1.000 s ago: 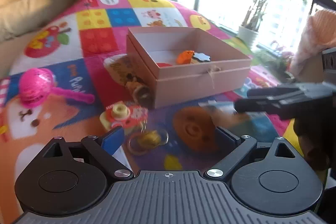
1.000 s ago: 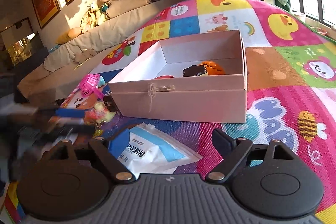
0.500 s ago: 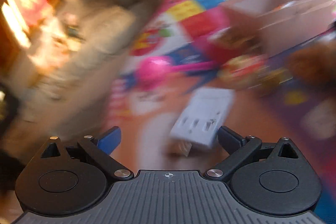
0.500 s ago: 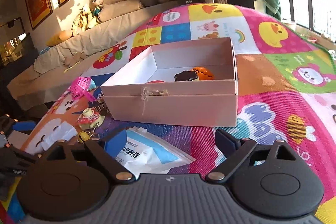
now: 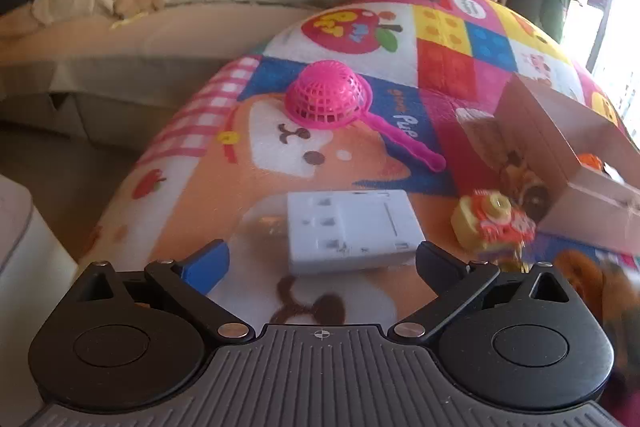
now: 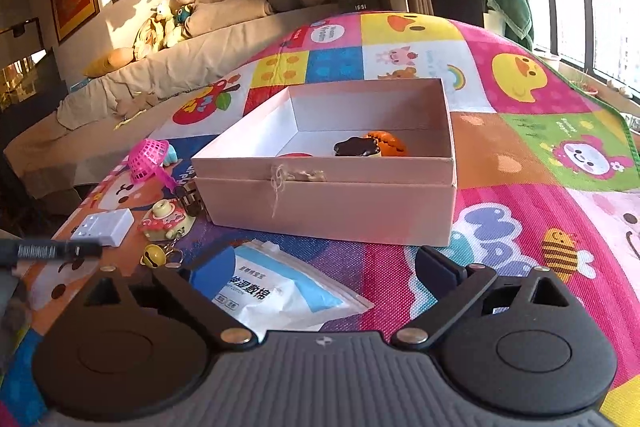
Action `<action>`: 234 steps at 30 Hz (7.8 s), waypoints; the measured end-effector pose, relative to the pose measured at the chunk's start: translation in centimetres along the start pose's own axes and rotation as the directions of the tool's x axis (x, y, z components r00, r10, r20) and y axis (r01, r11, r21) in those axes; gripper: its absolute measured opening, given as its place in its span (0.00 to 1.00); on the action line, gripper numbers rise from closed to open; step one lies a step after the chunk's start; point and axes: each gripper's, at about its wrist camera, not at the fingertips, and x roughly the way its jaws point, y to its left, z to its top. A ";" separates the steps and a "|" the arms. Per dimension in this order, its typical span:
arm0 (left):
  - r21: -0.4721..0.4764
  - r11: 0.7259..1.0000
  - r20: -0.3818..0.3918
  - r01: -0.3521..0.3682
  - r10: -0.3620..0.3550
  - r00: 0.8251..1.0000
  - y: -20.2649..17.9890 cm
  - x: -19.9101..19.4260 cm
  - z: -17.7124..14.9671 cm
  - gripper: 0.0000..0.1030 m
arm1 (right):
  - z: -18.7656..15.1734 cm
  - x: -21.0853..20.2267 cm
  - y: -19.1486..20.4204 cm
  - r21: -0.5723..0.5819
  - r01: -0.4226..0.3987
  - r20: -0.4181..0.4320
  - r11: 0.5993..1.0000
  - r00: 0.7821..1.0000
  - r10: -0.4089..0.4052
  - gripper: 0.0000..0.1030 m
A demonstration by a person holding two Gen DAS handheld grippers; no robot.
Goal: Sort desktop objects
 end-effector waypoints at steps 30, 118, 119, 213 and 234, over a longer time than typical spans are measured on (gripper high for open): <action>0.383 0.912 -0.035 0.147 -0.145 0.989 -3.1 -5.1 -5.6 0.96 | -0.7 -1.8 2.1 -0.008 -0.018 0.003 1.000 1.000 0.018 1.00; -0.028 0.997 0.095 0.069 -0.066 0.993 0.8 1.4 5.9 1.00 | 9.7 2.6 7.7 -0.312 -0.041 0.038 0.949 0.998 0.056 0.72; -0.037 0.998 0.103 0.059 -0.055 0.993 0.9 1.1 5.8 1.00 | 8.6 2.3 9.0 -0.338 -0.081 0.017 0.938 0.996 0.092 0.68; 0.178 0.981 -0.002 0.081 -0.082 0.997 0.0 -0.7 3.0 0.98 | -0.3 0.8 2.1 -0.047 -0.002 -0.006 0.999 1.000 0.002 0.97; 0.408 0.912 0.028 0.036 -0.052 0.998 -4.1 2.4 2.2 0.82 | 0.1 1.6 3.7 -0.233 0.032 -0.063 0.972 0.997 -0.048 0.98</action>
